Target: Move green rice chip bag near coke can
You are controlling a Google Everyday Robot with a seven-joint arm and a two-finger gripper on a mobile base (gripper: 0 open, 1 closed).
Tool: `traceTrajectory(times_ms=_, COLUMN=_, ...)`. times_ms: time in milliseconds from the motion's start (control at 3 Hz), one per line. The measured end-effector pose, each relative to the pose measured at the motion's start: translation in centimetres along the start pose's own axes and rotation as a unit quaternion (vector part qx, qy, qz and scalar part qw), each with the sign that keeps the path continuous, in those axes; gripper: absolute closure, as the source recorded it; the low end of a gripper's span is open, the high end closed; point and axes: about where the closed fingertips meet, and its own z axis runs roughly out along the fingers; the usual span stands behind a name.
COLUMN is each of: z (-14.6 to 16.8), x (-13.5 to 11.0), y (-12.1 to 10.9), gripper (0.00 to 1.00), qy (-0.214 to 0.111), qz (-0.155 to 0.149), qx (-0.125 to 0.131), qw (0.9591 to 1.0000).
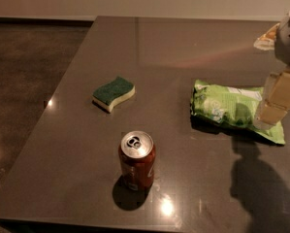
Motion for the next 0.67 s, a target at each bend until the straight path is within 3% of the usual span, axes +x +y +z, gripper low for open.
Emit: traceTrajectory(times_ms=667, z=1.2, x=0.0, y=-1.7, gripper=0.00, qy=-0.001, qz=0.004, qx=0.014, qw=0.9999)
